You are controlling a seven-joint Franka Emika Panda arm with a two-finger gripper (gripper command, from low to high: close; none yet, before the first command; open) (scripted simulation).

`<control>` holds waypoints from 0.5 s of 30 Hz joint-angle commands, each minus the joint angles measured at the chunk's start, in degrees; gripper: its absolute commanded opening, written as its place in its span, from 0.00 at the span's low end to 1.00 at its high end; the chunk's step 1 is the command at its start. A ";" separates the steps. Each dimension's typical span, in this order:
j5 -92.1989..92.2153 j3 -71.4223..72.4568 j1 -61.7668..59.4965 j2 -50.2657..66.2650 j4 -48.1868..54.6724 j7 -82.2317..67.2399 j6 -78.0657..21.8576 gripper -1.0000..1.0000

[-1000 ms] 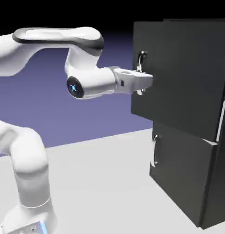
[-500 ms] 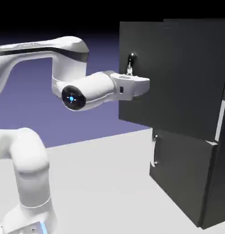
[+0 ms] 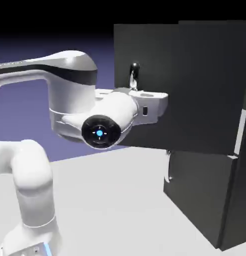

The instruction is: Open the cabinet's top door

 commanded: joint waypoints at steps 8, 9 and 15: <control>-8.99 -14.91 13.55 3.89 16.35 0.87 -18.19 0.00; -9.81 -16.50 15.48 4.08 18.42 1.08 -20.13 0.00; -13.88 -24.85 27.36 3.87 30.88 2.98 -30.73 0.00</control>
